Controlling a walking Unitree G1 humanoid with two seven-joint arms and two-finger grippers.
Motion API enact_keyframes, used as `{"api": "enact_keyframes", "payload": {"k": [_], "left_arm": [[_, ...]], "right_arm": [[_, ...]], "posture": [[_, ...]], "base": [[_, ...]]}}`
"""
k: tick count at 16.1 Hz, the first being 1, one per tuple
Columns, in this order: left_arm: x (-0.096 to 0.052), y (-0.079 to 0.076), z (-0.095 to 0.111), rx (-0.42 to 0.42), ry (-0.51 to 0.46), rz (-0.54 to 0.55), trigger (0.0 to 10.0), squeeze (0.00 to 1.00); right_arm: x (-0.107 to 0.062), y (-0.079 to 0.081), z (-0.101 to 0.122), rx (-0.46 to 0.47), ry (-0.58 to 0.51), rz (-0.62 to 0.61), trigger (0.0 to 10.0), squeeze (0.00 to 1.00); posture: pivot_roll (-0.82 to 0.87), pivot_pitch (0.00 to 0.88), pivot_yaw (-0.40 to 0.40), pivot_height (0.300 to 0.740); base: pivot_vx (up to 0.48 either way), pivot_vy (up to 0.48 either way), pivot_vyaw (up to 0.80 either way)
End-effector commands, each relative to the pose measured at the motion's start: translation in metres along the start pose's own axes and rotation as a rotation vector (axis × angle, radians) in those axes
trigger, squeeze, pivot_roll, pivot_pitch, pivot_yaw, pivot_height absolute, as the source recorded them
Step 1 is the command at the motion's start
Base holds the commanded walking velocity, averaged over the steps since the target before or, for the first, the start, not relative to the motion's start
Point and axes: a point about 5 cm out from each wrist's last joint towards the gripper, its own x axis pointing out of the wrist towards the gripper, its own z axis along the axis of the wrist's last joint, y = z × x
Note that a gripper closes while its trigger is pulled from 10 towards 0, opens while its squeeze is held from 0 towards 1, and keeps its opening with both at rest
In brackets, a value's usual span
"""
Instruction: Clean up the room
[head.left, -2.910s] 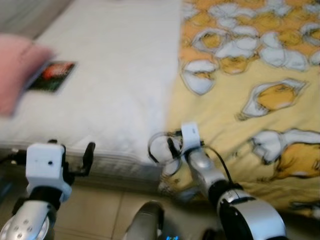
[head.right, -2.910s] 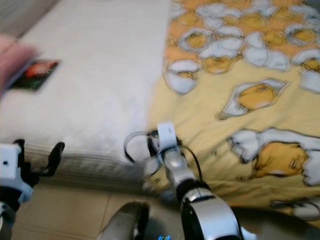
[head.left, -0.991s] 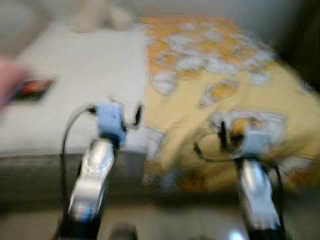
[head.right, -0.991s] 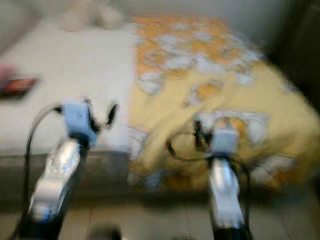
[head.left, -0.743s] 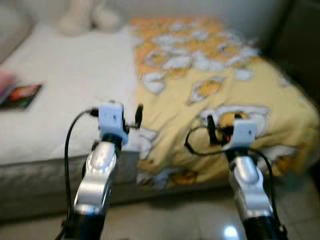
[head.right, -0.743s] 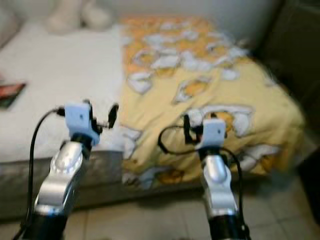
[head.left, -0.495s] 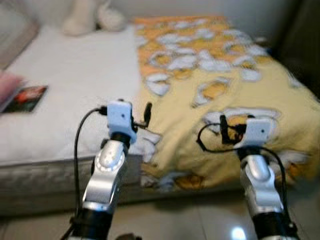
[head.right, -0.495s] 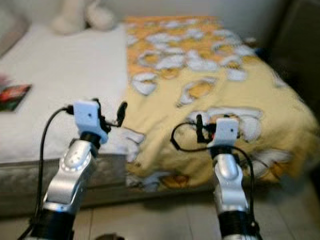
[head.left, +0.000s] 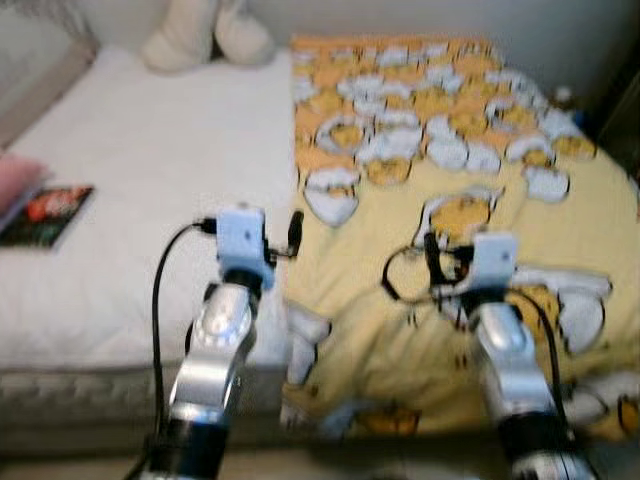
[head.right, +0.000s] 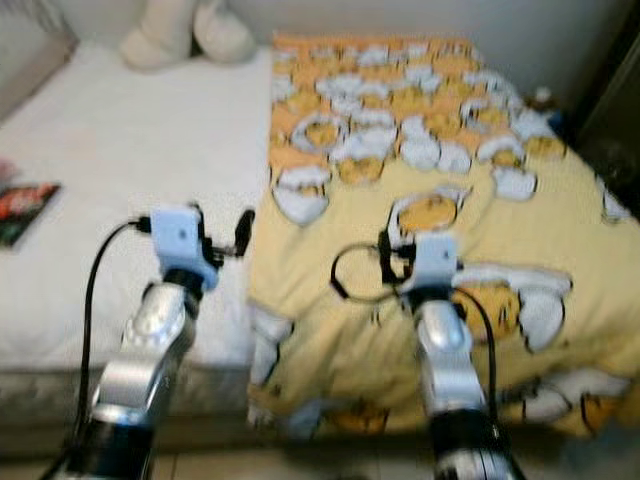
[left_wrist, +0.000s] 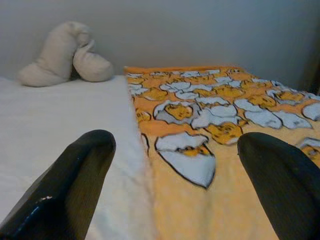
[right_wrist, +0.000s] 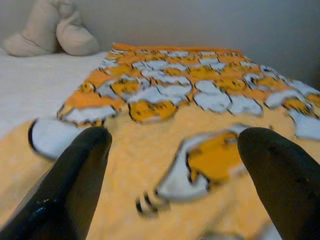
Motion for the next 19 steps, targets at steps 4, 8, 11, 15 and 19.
{"api": "enact_keyframes", "payload": {"k": [4, 8, 11, 15, 19], "left_arm": [[0.0, 0.011, -0.005, 0.046, 0.046, 0.045, 10.0, 0.0], [0.0, 0.011, -0.003, 0.043, 0.042, 0.041, 10.0, 0.0], [-0.015, 0.01, -0.003, 0.04, 0.065, 0.041, 10.0, 0.0], [-0.059, 0.031, -0.013, 0.071, 0.167, 0.107, 10.0, 0.0], [-0.059, 0.024, -0.001, 0.079, 0.109, 0.091, 10.0, 0.0]], "right_arm": [[0.022, 0.012, 0.008, 0.032, 0.023, 0.042, 10.0, 0.0], [0.042, 0.014, 0.007, 0.059, 0.098, 0.026, 10.0, 0.0], [0.052, 0.023, 0.011, 0.031, 0.125, 0.03, 10.0, 0.0], [0.054, 0.029, 0.001, -0.034, 0.196, 0.035, 10.0, 0.0], [0.054, 0.034, 0.013, -0.024, 0.073, 0.085, 10.0, 0.0]], "posture": [[0.02, 0.0, 0.012, 0.74], [0.05, 0.0, 0.008, 0.74], [0.09, 0.0, 0.005, 0.74], [0.17, 0.077, 0.009, 0.74], [0.15, 0.008, -0.036, 0.74]], "base": [[0.12, 0.0, 0.0], [0.0, 0.0, 0.0], [0.0, 0.0, 0.0], [0.0, 0.0, 0.0], [0.0, -0.207, 0.0]]}}
